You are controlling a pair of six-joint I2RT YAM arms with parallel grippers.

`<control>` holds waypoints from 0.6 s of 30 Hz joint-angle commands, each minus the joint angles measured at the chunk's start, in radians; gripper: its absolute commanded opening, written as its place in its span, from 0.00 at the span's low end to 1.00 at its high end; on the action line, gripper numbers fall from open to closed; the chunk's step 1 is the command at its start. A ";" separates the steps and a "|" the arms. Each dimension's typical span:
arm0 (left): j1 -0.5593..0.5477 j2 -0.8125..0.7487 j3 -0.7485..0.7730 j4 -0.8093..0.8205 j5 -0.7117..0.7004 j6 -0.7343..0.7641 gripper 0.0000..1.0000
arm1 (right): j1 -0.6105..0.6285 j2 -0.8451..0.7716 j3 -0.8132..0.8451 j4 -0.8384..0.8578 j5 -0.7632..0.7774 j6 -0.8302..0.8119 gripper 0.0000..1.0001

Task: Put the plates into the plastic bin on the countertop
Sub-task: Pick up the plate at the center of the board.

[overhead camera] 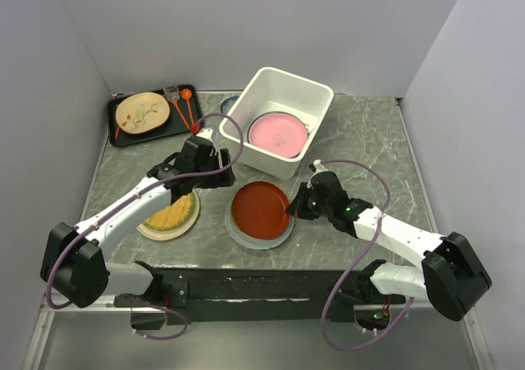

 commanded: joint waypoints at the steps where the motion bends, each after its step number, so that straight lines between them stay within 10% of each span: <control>1: 0.004 -0.017 -0.012 0.046 0.012 -0.015 0.75 | 0.006 -0.051 0.048 -0.020 0.032 -0.025 0.00; 18: 0.018 -0.017 -0.027 0.050 0.003 -0.019 0.76 | 0.006 -0.150 0.040 -0.065 0.019 -0.025 0.00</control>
